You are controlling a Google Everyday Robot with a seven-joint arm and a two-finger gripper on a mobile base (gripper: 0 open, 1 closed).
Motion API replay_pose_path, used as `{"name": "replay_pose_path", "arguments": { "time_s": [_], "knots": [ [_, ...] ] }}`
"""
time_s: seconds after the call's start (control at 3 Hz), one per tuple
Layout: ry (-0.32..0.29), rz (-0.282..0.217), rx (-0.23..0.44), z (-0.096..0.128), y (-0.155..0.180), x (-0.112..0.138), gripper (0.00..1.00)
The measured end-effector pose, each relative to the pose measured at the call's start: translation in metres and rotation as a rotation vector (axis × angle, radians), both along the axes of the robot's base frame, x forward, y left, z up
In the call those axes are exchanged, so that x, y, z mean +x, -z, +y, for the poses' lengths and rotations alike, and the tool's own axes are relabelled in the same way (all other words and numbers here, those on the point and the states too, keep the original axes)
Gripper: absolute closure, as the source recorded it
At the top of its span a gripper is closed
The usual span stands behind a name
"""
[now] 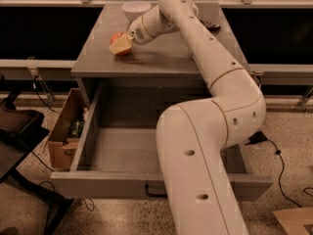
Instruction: Pick apple from top drawer and place on counter
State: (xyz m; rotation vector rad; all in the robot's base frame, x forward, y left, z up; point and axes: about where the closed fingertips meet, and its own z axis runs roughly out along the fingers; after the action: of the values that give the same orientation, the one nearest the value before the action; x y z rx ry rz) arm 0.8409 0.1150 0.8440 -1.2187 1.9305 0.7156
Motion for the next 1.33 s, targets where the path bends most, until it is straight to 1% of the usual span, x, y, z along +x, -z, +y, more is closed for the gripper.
{"name": "replay_pose_path", "arguments": {
  "time_s": [0.67,1.0,1.33],
  "knots": [
    [0.000,0.000,0.000,0.0001,0.0001,0.0000,0.06],
    [0.000,0.000,0.000,0.0001,0.0001,0.0000,0.00],
    [-0.010,-0.005,0.002,0.0011,-0.0039,-0.0022,0.00]
  ]
}}
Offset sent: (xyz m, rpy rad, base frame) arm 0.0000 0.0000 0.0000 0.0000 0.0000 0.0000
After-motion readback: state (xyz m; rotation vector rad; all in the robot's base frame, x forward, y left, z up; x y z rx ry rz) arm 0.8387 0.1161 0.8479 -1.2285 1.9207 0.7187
